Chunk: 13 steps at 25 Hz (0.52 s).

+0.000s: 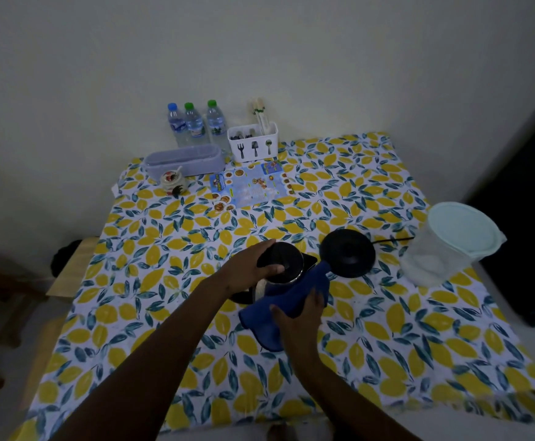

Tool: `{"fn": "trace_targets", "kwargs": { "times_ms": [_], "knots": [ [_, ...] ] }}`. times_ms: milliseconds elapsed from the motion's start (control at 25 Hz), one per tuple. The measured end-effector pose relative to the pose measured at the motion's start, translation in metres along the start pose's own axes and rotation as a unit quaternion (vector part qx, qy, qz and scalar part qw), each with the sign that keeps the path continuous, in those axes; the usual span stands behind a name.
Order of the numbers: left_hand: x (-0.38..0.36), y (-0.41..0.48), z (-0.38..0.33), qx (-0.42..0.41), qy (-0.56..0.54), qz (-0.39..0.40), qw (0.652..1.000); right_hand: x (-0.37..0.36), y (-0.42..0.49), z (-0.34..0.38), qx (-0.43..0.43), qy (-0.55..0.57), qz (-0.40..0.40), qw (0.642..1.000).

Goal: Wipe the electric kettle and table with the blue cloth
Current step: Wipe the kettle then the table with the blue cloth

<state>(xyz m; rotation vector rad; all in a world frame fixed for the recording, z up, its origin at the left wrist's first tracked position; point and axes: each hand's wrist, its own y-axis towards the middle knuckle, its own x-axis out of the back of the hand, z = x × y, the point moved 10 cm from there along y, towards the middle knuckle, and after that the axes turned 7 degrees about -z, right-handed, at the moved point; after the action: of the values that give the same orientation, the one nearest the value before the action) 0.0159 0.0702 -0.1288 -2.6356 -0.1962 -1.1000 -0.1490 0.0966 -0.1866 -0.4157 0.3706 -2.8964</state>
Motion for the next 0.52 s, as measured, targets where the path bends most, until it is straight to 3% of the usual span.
{"fn": "trace_targets", "kwargs": {
  "times_ms": [240, 400, 520],
  "knots": [
    [0.008, 0.002, 0.010, -0.022, -0.049, -0.005, 0.999, -0.006, -0.005, 0.006, 0.064, -0.064, -0.114, 0.989],
    [0.007, 0.002, 0.012, -0.031, -0.056, -0.012, 0.998, -0.006, -0.006, -0.036, 0.008, -0.036, -0.104, 0.994],
    [0.015, -0.005, 0.016, -0.028, -0.088, -0.074, 0.993, -0.005, -0.005, -0.050, -0.012, -0.009, -0.079, 0.997]
  ]
}}
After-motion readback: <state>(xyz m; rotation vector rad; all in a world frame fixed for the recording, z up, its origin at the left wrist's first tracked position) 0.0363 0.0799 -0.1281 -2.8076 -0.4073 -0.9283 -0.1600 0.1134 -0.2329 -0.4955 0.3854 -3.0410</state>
